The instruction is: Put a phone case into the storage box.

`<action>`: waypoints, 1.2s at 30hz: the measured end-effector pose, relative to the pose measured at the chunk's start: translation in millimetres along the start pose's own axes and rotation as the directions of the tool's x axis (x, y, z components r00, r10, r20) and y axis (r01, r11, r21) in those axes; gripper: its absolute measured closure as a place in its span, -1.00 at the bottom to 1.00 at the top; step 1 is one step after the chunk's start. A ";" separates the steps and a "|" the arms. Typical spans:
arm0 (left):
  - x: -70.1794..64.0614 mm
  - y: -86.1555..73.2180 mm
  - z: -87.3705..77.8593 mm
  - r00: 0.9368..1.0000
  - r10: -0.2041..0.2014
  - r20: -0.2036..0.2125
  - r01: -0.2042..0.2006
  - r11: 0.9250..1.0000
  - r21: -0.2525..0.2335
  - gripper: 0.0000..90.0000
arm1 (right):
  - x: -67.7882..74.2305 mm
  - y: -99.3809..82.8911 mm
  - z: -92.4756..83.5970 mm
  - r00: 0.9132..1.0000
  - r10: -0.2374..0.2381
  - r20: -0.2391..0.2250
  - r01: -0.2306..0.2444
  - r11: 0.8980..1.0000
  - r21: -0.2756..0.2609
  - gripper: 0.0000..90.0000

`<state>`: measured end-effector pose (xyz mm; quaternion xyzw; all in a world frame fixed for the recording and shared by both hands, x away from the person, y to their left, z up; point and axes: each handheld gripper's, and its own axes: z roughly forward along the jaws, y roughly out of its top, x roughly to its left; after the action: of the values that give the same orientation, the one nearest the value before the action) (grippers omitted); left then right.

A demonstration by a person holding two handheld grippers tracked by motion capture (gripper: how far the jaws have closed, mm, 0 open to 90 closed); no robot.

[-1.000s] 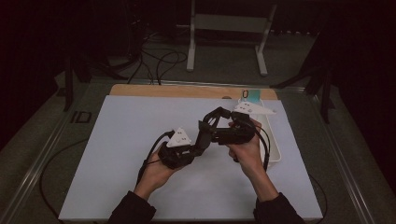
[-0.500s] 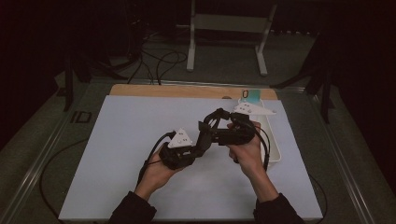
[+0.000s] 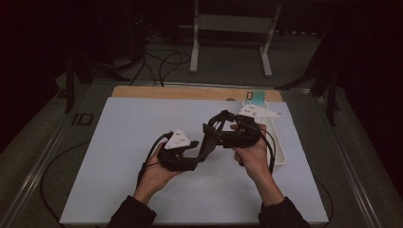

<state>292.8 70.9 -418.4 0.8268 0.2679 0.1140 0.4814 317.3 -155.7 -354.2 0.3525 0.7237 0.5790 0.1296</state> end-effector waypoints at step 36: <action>35.0 -45.6 -58.7 0.951 -0.073 -0.299 0.048 0.995 -0.090 -1.00 | -6.9 1.3 -4.0 0.999 -0.010 0.036 0.010 1.000 0.010 -0.71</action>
<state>280.5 151.3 -429.9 0.7706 0.3588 0.2350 0.4714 320.3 -163.1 -353.3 0.3597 0.7260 0.5683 0.1437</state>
